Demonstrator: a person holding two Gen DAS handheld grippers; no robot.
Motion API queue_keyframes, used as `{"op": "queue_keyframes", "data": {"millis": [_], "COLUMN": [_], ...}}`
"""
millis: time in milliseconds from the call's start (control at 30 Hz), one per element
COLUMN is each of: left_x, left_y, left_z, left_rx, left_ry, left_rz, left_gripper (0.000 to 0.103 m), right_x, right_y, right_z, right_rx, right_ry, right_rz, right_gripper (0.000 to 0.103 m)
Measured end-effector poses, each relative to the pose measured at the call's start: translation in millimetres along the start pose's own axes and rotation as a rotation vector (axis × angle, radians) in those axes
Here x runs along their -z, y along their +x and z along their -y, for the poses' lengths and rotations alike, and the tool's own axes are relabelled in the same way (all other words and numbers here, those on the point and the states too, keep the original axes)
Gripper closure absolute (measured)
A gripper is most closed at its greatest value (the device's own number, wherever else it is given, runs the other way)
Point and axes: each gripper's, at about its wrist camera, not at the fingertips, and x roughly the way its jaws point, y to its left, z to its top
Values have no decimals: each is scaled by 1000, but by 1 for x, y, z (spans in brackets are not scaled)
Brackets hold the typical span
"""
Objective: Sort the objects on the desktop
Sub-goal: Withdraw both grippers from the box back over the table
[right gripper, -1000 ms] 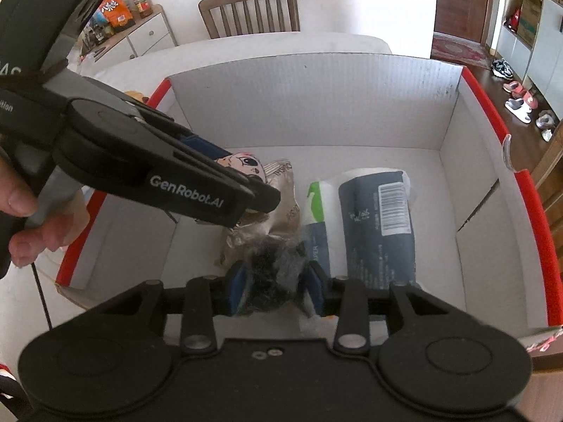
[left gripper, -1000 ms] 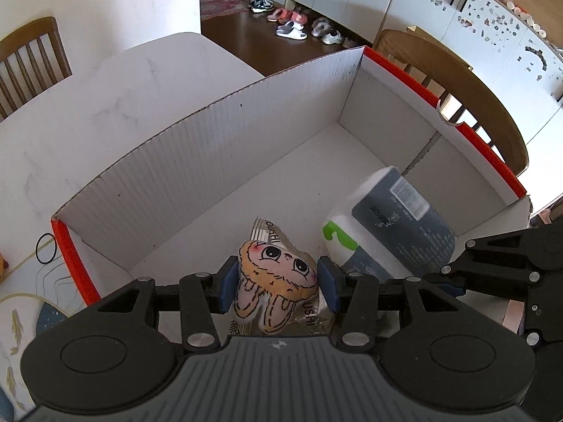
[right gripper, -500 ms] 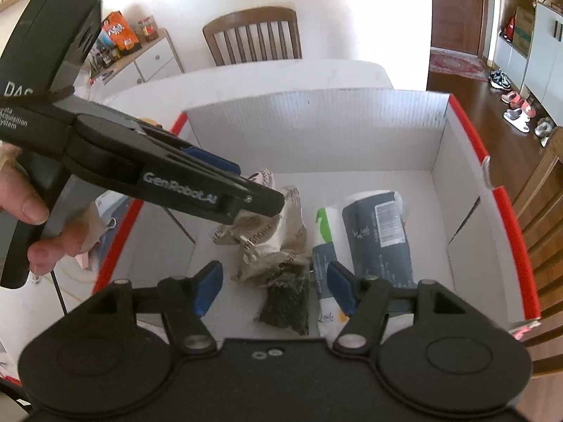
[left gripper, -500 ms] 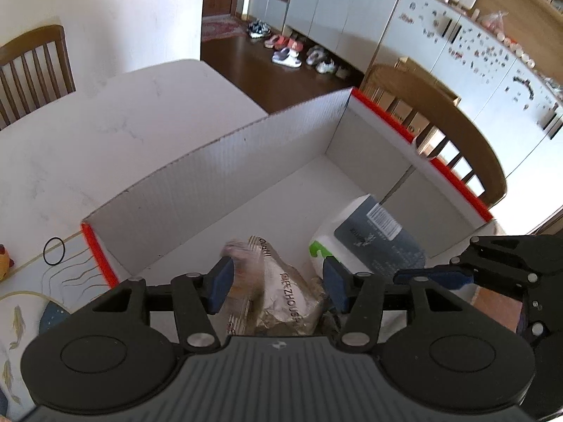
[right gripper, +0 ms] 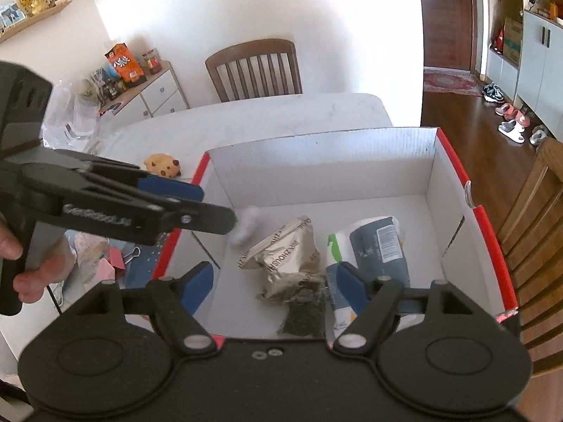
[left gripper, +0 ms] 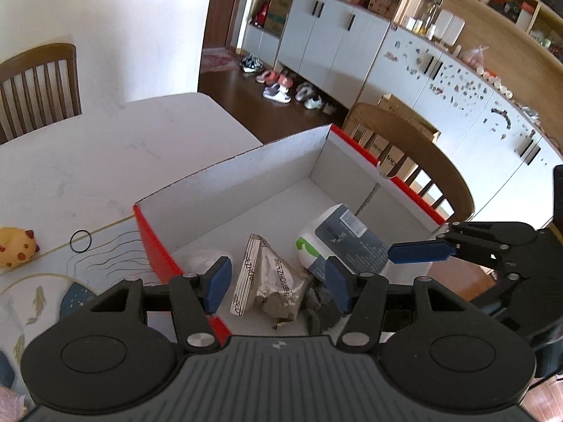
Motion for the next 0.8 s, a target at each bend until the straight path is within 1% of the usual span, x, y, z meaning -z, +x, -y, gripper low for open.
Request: {"op": "queue_keyframes", "data": {"millis": [200, 300, 367, 500, 533, 600, 700, 800], "left_x": [15, 25, 33, 44, 48, 56, 69, 83], "left_y": [-25, -39, -50, -66, -70, -79, -92, -104], "left_z": [-6, -12, -20, -34, -39, -49, -62, -76], "left_rx": [14, 9, 1, 11, 14, 21, 27, 17], "left_ry": [-16, -15, -8, -18, -20, -28, -35, -27], "left_rz": [42, 65, 80, 89, 92, 97, 102, 105], "left_gripper": [45, 36, 36, 35, 31, 28, 27, 20], "right_x": [5, 6, 7, 9, 9, 11, 13, 17], "right_y": [-4, -7, -7, -6, -5, -4, -1, 5], "right_z": [-20, -34, -44, -66, -72, -83, -100, -118], "right_rx": [2, 4, 2, 0, 0, 1, -4, -5], "right_ry": [-5, -7, -6, -7, -7, -5, 3, 3], "right_rz": [15, 30, 36, 46, 48, 52, 54, 46], "right_gripper": [23, 20, 19, 17, 17, 16, 14, 14]}}
